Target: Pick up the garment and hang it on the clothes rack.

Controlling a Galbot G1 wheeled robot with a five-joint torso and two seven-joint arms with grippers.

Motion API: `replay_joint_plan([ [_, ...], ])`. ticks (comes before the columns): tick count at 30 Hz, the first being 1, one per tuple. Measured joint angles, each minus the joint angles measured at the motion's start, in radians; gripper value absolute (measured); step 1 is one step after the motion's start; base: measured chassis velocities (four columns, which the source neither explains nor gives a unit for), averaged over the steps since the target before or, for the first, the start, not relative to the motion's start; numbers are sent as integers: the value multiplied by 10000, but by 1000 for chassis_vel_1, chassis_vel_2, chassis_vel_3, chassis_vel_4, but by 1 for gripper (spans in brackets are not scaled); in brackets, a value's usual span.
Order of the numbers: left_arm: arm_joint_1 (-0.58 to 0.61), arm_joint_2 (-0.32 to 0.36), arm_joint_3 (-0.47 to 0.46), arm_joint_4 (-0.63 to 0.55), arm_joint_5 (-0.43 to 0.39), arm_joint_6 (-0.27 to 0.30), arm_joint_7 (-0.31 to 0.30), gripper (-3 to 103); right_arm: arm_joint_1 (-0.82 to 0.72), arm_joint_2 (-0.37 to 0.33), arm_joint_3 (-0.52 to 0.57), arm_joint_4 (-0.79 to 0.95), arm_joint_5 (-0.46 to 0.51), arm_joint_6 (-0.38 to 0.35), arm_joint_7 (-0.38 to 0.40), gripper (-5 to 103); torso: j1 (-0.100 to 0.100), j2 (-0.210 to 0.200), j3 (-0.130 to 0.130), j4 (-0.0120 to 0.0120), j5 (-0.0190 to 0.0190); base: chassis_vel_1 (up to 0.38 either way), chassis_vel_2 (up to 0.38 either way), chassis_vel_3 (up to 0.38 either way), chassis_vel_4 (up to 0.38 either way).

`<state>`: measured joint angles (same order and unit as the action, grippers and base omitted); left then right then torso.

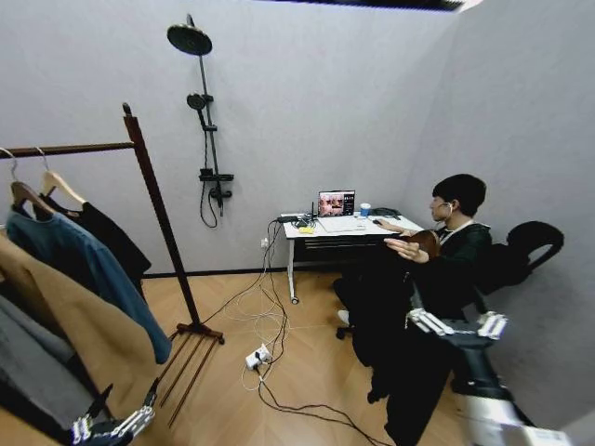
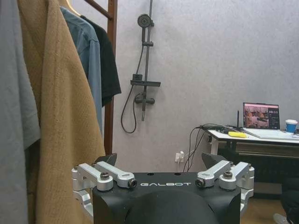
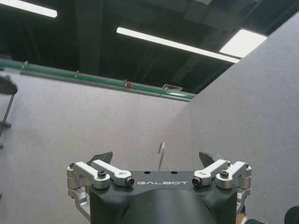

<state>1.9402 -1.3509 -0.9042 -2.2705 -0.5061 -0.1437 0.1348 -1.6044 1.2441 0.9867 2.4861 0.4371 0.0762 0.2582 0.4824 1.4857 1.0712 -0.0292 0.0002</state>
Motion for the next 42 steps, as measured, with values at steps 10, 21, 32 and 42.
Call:
replay_joint_plan([
  [10, 1, 0, 0, 0, -1, 0, 2, 100, 2957, -2817, 637, -2776, 4334, -2088, -142, 100, 13, -8, 7, 5, 4, 21, -46, -22, 40],
  [21, 0, 0, 0, 0, 0, 0, 0, 100, 4744, -2908, -1605, -4505, 2913, -2200, -531, 100, 12, -8, 5, 7, -2, -14, 10, 12, -11],
  [32, 1, -1, 0, 0, 0, 0, 0, 100, 5973, -2872, -2426, -5655, 1431, -2043, -441, 97, 13, -8, 6, 5, -1, 0, 0, 0, 0],
  [42, 0, -1, 0, 0, 0, 0, 0, 100, 6629, -2918, -2711, -6490, 601, -1394, -451, 58, 13, -7, 6, 5, -1, 0, 0, 0, 0],
])
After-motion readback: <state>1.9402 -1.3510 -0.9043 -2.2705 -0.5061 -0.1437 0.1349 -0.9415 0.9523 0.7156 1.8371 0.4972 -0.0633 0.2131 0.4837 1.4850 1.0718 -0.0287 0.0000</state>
